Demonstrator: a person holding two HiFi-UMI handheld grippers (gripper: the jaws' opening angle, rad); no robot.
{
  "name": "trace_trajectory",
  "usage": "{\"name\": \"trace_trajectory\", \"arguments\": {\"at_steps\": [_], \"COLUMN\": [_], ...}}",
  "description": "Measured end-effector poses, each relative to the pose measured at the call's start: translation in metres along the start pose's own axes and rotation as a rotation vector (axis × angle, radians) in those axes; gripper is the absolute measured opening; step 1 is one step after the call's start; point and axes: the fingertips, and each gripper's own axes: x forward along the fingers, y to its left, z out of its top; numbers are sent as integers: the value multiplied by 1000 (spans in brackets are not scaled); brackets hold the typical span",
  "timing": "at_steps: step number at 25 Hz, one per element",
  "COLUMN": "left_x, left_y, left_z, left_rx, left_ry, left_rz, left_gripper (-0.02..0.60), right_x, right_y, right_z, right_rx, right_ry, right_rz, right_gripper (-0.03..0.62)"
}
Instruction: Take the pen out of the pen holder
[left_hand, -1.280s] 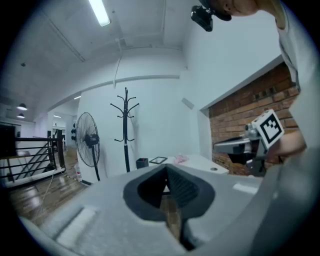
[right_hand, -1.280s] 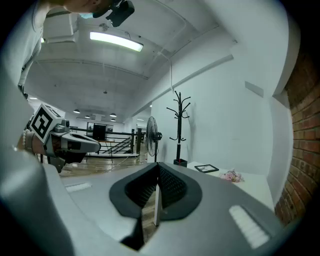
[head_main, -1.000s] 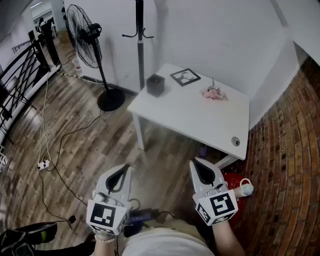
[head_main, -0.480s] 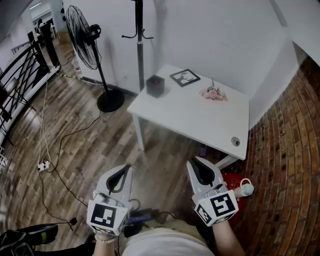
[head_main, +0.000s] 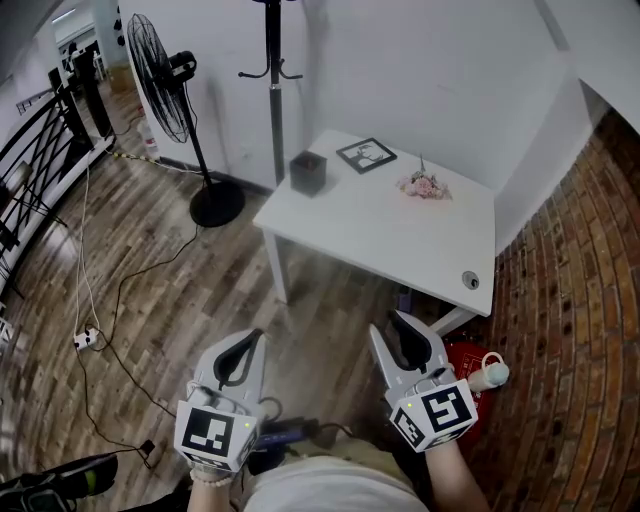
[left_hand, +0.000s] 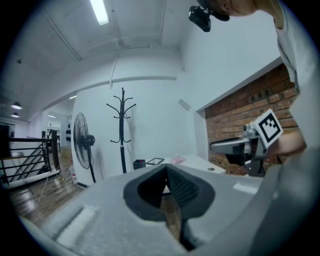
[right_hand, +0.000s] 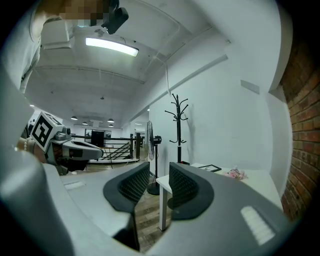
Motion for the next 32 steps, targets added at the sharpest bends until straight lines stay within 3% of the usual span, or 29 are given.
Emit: {"name": "trace_trajectory", "arguments": {"at_steps": [14, 22, 32], "left_x": [-17, -33, -44], "left_y": [25, 46, 56], "left_z": [-5, -3, -9], "left_rx": [8, 39, 27], "left_ry": [-14, -71, -34], "left_rz": [-43, -16, 16], "left_gripper": [-5, -5, -5], "right_x": [7, 4, 18], "right_y": [29, 41, 47], "right_z": [2, 1, -5], "right_rx": [10, 4, 24], "right_ry": [-13, -15, -15], "right_rz": [-52, -81, -49], "right_gripper": [109, 107, 109]}}
